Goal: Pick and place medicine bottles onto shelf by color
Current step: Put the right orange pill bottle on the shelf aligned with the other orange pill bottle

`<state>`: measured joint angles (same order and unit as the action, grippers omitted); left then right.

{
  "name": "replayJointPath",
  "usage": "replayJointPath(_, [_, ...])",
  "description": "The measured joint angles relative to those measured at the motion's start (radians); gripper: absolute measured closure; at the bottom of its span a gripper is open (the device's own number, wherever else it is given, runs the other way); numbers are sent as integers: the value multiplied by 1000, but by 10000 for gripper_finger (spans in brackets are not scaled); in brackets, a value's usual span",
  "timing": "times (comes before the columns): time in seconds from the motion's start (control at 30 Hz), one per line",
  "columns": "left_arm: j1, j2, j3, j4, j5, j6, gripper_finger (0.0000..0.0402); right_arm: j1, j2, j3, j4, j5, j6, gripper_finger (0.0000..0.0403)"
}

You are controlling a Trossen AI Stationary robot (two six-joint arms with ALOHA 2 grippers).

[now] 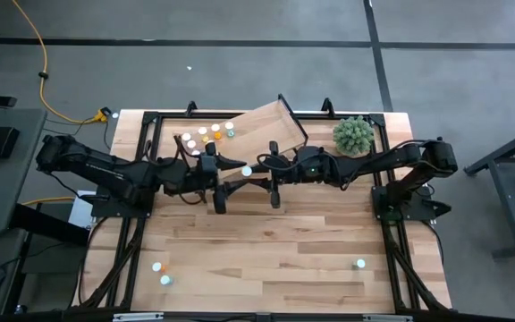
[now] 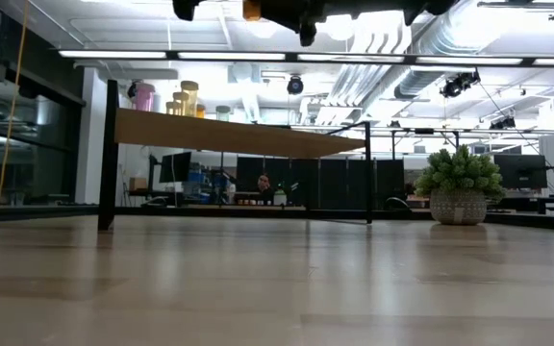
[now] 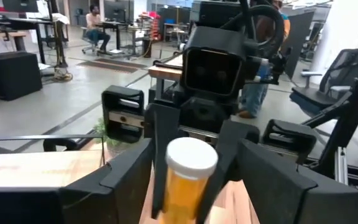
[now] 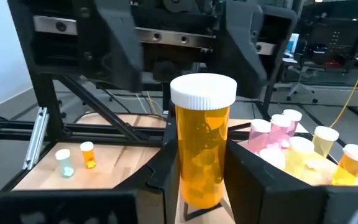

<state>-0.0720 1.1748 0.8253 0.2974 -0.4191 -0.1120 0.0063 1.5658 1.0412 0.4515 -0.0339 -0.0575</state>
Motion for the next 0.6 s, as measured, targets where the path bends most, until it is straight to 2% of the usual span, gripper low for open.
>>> replayJointPath(0.2, [14,24,0,10,38,5,201,0,0,0,1,-3,-3,308])
replayJointPath(0.6, [13,39,-1,51,17,64,243,0,0,0,1,1,-1,308])
